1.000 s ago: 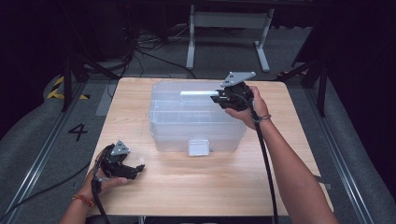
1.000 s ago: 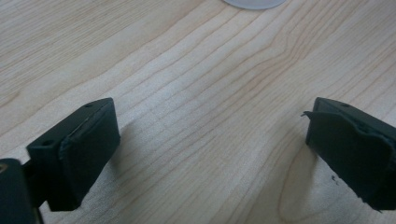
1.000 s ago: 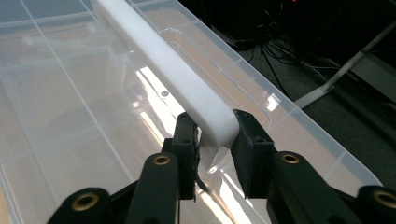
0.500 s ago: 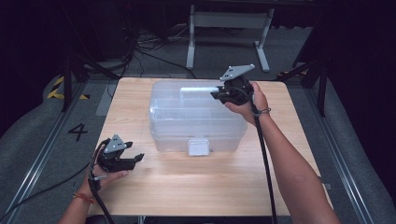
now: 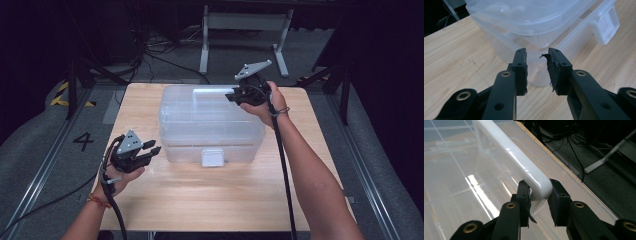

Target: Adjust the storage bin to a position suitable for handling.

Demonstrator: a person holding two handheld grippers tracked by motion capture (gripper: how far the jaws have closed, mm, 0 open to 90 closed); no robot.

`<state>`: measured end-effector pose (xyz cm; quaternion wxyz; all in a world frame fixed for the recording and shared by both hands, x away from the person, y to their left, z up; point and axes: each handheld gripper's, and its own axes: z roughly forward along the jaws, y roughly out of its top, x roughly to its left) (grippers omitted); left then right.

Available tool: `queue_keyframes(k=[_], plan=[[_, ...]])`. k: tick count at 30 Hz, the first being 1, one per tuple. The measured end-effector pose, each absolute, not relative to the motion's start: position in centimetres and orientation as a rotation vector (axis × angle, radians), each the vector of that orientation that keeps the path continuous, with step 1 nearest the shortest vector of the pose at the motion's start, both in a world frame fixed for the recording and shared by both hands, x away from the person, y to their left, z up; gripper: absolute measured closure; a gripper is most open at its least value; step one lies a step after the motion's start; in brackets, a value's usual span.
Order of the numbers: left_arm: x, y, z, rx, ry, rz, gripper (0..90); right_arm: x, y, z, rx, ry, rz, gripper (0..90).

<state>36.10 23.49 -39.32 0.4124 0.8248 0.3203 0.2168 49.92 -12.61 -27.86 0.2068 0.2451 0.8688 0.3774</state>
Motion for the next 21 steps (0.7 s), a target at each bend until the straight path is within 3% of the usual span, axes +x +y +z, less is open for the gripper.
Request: queue_keyframes(k=[21], plan=[[37.6,22.1,-40.2,1.996,0.801,0.531,89.6,49.9,-12.6,-27.8,0.719,2.413,1.036,72.4]])
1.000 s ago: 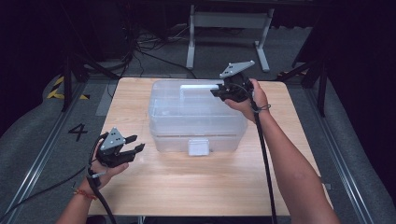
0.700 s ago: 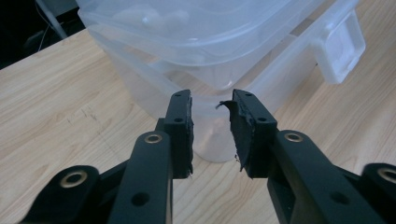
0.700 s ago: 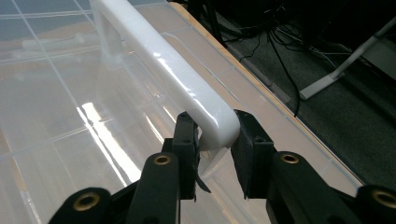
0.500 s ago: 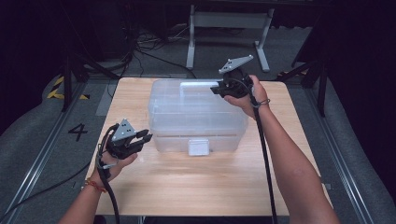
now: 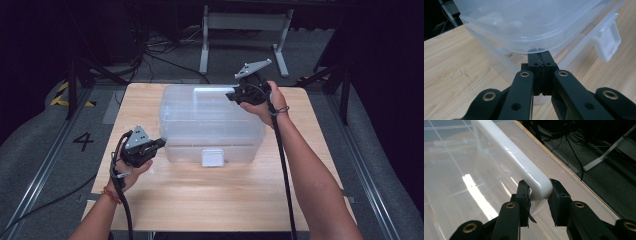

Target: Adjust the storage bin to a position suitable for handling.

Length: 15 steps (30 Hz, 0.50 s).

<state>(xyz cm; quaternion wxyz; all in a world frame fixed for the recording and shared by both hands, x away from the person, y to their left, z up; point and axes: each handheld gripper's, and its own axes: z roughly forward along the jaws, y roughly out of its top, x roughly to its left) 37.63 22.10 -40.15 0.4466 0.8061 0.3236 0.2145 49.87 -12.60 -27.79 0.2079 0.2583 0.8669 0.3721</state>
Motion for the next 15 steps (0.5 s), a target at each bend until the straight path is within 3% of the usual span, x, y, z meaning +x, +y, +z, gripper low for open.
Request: queue_keyframes(k=[9,15], plan=[[37.5,22.2,-40.2,1.994,0.788,0.549,89.8,49.3,-13.0,-27.8,0.753,2.380,1.054,68.5],[37.6,22.2,-40.2,1.997,0.782,0.547,89.9,48.1,-14.7,-27.5,0.762,2.341,1.049,72.2]])
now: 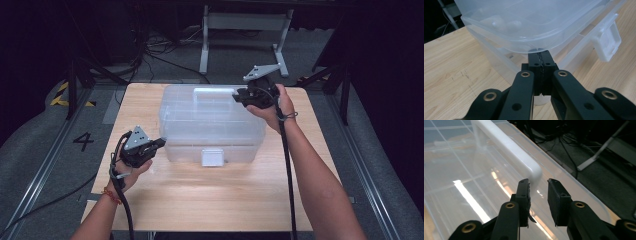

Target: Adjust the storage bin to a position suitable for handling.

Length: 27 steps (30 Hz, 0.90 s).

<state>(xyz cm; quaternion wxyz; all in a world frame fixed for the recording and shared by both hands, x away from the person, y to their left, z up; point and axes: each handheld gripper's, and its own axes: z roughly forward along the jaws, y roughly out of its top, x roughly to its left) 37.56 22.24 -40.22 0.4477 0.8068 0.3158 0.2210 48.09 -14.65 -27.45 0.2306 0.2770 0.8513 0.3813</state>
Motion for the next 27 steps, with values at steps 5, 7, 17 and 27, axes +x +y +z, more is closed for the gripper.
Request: queue_keyframes(k=[5,7,17,27], plan=[[37.5,22.3,-40.2,2.000,0.776,0.550,89.9,47.1,-17.1,-27.5,0.801,2.289,1.087,72.8],[37.5,22.2,-40.2,2.002,0.776,0.553,89.9,46.6,-17.8,-27.6,0.801,2.278,1.076,72.9],[37.5,22.1,-40.2,2.002,0.778,0.558,90.0,43.9,-21.4,-27.9,0.765,2.217,1.107,70.3],[37.5,22.1,-40.1,2.010,0.773,0.565,90.0,42.0,-25.1,-30.9,0.806,2.192,1.172,67.7]])
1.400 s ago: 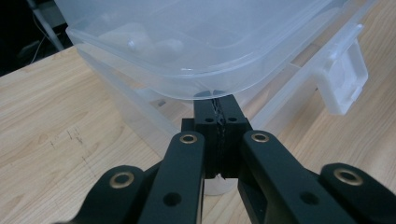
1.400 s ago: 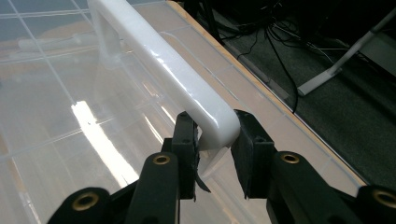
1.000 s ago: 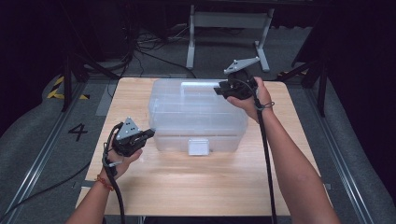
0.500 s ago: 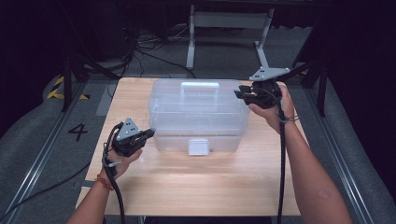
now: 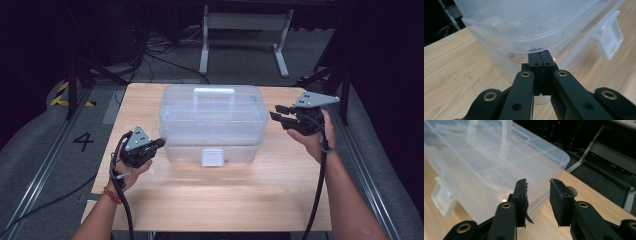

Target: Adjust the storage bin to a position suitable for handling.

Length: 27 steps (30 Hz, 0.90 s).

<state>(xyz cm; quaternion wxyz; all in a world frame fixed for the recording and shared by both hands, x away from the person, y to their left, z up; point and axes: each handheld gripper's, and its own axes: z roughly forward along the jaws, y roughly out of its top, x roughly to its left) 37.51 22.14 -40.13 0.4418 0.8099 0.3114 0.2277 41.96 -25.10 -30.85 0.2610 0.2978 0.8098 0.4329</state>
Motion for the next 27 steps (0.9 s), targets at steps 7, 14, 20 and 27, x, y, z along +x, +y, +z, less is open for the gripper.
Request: queue_keyframes(k=[7,14,20,27], plan=[[37.5,22.1,-40.1,2.013,0.773,0.570,90.0,41.0,-26.1,-34.5,0.828,2.230,1.173,67.1],[37.6,22.0,-40.1,2.013,0.773,0.566,90.0,40.5,-26.2,-37.8,0.838,2.277,1.187,63.1],[37.6,22.0,-40.1,2.011,0.775,0.561,90.0,40.4,-25.4,-39.3,0.790,2.291,1.181,51.6],[37.7,22.1,-40.1,2.011,0.775,0.549,90.0,41.0,-25.1,-39.8,0.801,2.228,1.215,46.2]])
